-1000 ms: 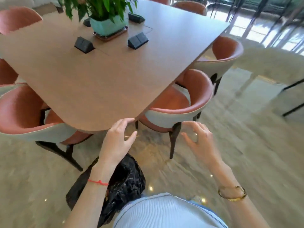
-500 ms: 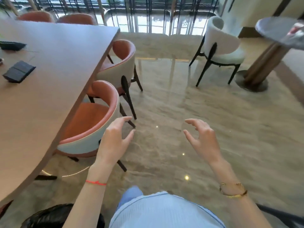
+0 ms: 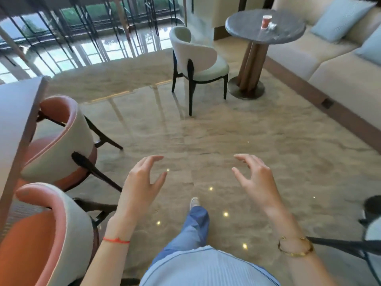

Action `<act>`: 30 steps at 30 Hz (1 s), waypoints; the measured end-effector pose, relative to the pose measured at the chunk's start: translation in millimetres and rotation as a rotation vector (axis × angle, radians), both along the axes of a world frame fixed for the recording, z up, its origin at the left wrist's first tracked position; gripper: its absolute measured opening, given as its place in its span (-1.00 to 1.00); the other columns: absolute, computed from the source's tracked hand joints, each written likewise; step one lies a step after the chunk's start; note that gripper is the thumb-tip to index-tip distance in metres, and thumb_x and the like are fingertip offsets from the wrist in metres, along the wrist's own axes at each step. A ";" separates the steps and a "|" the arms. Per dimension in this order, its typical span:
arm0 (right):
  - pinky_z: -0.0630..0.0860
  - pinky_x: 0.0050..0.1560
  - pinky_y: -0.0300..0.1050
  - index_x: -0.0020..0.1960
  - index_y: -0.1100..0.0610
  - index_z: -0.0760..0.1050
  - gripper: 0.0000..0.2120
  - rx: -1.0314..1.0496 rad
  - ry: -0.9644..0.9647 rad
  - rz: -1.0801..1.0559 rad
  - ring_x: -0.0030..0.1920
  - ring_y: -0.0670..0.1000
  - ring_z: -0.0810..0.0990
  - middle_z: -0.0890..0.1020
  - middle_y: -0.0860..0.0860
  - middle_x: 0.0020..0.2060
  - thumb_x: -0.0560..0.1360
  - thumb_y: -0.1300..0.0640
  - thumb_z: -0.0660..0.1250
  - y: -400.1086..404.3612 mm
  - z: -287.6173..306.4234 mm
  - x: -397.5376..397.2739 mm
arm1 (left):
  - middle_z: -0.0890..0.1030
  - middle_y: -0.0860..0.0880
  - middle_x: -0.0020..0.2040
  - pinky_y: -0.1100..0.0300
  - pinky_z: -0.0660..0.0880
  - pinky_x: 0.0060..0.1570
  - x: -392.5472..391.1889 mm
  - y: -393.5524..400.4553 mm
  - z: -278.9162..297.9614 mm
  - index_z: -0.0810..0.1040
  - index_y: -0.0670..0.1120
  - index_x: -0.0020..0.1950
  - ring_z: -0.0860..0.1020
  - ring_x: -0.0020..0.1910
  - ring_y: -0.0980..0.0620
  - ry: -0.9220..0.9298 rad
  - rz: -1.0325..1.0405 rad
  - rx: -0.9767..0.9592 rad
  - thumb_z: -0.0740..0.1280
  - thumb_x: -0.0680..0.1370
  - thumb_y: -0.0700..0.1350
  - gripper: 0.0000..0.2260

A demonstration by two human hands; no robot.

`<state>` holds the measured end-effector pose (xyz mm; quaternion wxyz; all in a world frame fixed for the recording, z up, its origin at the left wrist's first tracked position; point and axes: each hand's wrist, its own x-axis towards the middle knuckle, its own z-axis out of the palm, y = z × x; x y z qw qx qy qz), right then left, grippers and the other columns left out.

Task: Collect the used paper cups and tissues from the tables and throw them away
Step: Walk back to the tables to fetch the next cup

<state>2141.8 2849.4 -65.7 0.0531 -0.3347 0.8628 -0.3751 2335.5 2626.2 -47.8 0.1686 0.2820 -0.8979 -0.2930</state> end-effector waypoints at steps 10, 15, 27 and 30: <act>0.45 0.21 -0.13 0.19 0.06 0.53 -0.72 -0.025 0.053 -0.164 0.15 -0.04 0.53 0.59 -0.08 0.07 0.48 0.13 0.40 -108.0 14.7 -183.2 | 0.56 0.07 0.21 0.25 0.40 0.19 -220.6 -137.9 22.3 0.51 0.00 0.30 0.52 0.21 0.08 0.011 -0.175 -0.026 0.41 0.52 -0.04 -0.65; 0.46 0.19 -0.07 0.17 0.07 0.54 -0.72 -0.048 0.022 -0.249 0.13 0.01 0.54 0.59 -0.07 0.04 0.47 0.16 0.41 -143.3 10.8 -255.9 | 0.56 0.07 0.21 0.28 0.38 0.14 -315.3 -184.5 22.9 0.50 0.02 0.30 0.52 0.20 0.07 -0.022 -0.261 -0.040 0.40 0.53 -0.03 -0.66; 0.48 0.19 0.00 0.17 0.07 0.54 -0.73 -0.054 0.019 -0.270 0.13 0.00 0.54 0.60 -0.07 0.05 0.47 0.15 0.40 -226.6 -6.3 -503.0 | 0.56 0.09 0.18 0.30 0.37 0.11 -579.7 -267.8 6.3 0.50 0.02 0.30 0.54 0.12 0.09 -0.017 -0.319 -0.047 0.40 0.52 -0.05 -0.65; 0.49 0.18 0.00 0.18 0.07 0.53 -0.72 -0.053 0.045 -0.265 0.13 -0.01 0.54 0.60 -0.06 0.05 0.48 0.14 0.40 -250.2 4.8 -584.2 | 0.56 0.09 0.22 0.26 0.39 0.14 -656.3 -289.0 15.3 0.50 0.02 0.31 0.54 0.16 0.08 0.026 -0.301 -0.047 0.41 0.52 -0.07 -0.64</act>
